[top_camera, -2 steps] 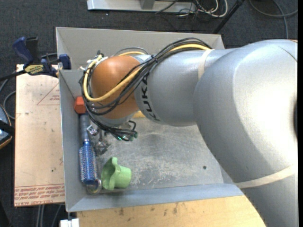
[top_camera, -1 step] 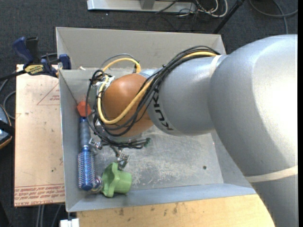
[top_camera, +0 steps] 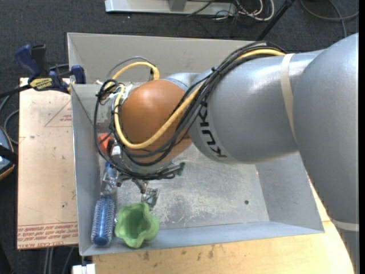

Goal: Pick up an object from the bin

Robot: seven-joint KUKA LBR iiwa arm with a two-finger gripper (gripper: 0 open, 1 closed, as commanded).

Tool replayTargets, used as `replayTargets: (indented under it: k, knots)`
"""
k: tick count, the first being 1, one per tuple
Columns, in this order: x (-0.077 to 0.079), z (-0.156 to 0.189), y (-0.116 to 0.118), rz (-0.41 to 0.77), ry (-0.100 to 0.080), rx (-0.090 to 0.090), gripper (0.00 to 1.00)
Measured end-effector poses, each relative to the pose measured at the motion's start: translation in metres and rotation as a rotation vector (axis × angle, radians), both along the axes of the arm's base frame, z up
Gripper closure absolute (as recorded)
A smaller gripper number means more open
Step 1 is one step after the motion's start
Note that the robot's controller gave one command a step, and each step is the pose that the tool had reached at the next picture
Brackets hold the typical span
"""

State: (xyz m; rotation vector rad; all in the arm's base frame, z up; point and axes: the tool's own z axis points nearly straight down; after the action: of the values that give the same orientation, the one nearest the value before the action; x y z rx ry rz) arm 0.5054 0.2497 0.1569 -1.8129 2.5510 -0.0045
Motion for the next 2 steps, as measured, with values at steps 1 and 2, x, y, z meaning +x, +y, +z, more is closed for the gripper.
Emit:
replayTargets:
  k: [1,2]
  knots:
    - [0.0366,-0.0736,-0.0171,0.053,0.014,-0.005,0.00]
    - [0.0365,-0.0693,-0.0149,0.055,0.010,-0.002,1.00]
